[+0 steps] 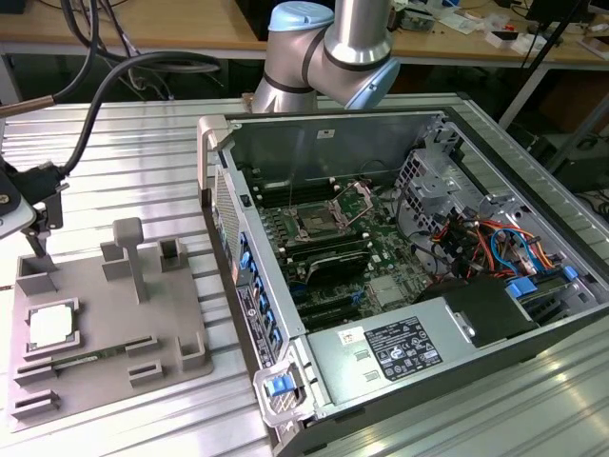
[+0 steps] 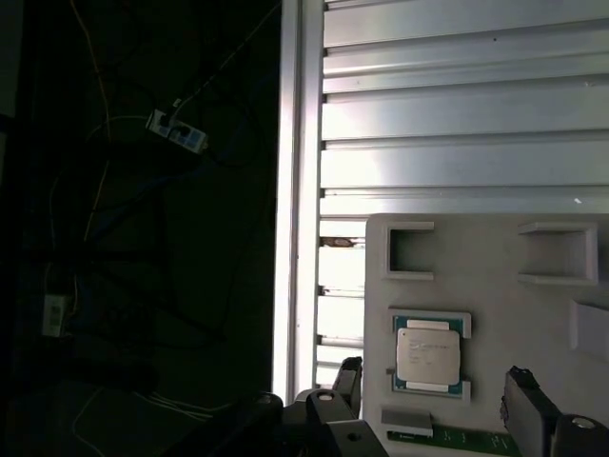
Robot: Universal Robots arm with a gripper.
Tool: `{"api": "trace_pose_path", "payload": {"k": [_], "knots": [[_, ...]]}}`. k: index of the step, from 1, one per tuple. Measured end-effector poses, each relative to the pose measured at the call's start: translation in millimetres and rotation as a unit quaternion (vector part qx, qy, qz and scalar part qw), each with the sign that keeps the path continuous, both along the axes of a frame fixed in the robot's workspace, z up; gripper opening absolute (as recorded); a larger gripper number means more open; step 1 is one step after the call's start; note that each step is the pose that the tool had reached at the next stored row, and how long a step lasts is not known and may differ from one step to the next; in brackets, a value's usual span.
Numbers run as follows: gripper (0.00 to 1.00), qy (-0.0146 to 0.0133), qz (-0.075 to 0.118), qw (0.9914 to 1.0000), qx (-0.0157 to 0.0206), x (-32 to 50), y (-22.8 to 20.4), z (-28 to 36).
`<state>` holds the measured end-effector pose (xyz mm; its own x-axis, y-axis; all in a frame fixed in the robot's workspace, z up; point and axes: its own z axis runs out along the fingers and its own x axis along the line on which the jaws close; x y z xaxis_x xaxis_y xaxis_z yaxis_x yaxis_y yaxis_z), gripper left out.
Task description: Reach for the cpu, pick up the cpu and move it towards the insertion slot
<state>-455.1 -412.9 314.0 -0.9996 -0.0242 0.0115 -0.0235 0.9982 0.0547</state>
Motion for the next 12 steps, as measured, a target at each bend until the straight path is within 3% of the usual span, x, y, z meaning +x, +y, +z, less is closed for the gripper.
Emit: {"api": "trace_pose_path", "payload": {"k": [12], "knots": [[0.68, 0.0000, 0.000, 1.00000, 0.0004, 0.0, -0.2, -5.0]]}}
